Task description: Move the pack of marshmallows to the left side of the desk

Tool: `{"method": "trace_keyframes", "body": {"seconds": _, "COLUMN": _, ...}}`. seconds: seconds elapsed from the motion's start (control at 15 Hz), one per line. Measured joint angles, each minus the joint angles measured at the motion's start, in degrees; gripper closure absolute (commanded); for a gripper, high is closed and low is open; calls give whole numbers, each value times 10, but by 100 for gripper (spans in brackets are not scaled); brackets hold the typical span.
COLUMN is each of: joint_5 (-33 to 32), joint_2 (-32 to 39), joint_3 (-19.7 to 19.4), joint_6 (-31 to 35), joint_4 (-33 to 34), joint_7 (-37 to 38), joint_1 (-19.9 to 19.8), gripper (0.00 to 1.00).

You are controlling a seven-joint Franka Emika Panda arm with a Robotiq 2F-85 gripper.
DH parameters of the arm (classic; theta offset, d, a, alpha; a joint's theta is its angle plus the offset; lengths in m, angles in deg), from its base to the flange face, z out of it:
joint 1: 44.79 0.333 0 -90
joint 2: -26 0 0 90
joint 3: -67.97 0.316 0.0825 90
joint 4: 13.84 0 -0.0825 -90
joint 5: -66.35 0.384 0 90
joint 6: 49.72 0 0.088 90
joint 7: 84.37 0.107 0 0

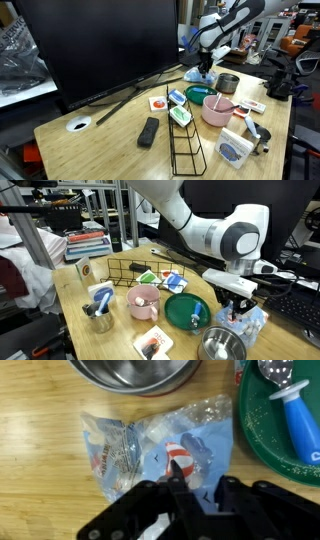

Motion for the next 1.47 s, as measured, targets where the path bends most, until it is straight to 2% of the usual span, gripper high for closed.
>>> {"method": "trace_keyframes", "body": {"seconds": 0.27, "joint_5": 16, "joint_2": 0, "joint_3": 6, "joint_6": -20, "joint_4": -1, "joint_7": -1, "joint_1": -8, "gripper": 100}}
{"method": "trace_keyframes", "body": {"seconds": 0.6, "joint_5": 47, "joint_2": -18, "joint_3": 25, "joint_6": -79, "joint_4": 1, "joint_7": -17, "joint_1": -28, "gripper": 100}}
{"method": "trace_keyframes", "body": {"seconds": 1.47, "joint_5": 125, "joint_2": -124, "joint_3": 55, "joint_6": -82, "joint_4": 0, "joint_7": -77, "joint_1": -51, "gripper": 100}}
